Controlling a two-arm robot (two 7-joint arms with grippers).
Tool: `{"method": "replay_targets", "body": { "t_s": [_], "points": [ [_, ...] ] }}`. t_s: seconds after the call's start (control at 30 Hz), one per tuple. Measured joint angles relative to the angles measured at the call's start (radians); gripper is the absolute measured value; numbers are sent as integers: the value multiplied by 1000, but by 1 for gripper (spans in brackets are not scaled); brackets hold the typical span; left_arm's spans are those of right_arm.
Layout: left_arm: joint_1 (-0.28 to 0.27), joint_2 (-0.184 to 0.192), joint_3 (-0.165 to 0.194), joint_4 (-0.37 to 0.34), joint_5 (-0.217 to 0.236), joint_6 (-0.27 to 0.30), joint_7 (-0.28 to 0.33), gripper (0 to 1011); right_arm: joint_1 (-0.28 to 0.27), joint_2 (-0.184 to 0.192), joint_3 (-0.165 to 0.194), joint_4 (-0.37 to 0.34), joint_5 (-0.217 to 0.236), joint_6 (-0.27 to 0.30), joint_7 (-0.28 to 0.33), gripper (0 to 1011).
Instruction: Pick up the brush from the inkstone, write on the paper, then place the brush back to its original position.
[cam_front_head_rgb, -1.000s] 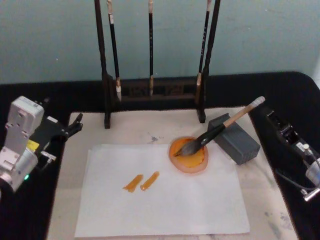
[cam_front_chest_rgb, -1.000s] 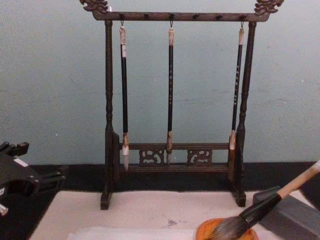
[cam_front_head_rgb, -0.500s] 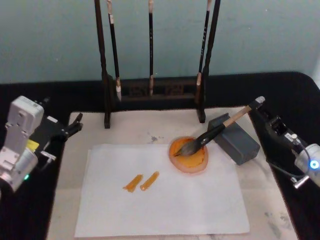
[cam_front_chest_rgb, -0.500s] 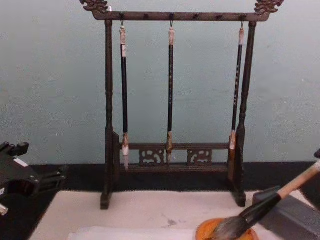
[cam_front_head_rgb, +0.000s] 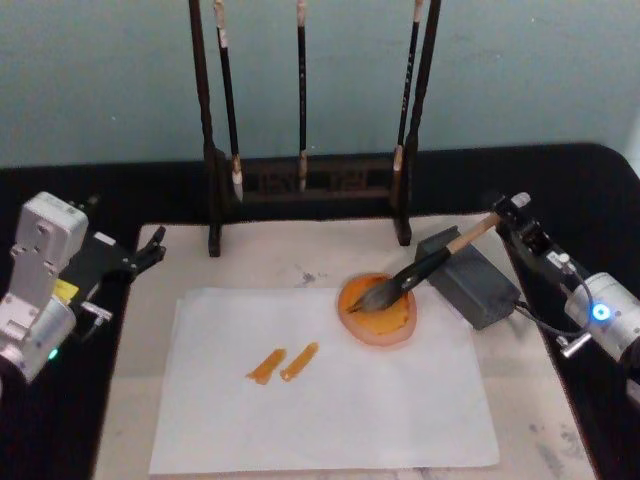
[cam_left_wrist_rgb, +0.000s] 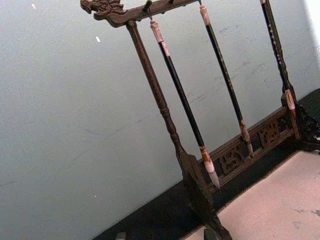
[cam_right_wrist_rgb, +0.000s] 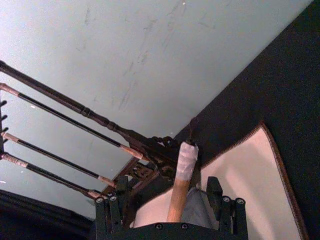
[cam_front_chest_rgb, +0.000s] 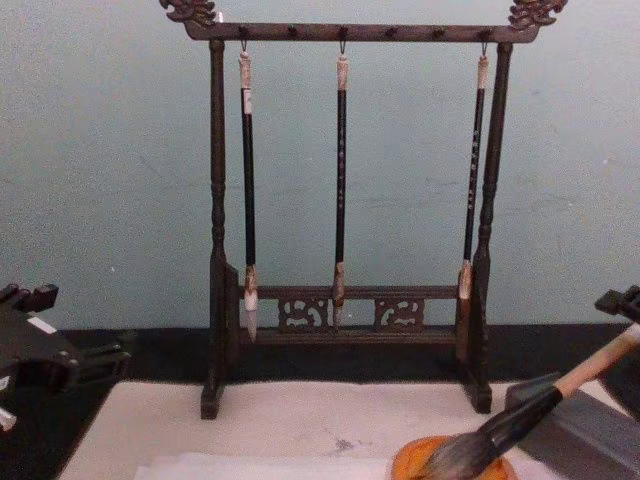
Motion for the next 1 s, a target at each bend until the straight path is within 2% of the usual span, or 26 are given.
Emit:
{"method": "replay_targets", "body": {
  "t_s": [0.2,0.43,0.73,1.0],
  "points": [
    [0,0,0,0,0,0,0,1010,47,-20,-13,67,-4,-8,21,1000],
    [0,0,0,0,0,0,0,1010,80,-36,-17,110,-11,-7,31,1000],
    [0,0,0,0,0,0,0,1010,105,-49,-22,131,-33,-6,26,1000],
    [0,0,0,0,0,0,0,1010,105,-49,-22,131,-32,-5,26,1000]
  ]
}}
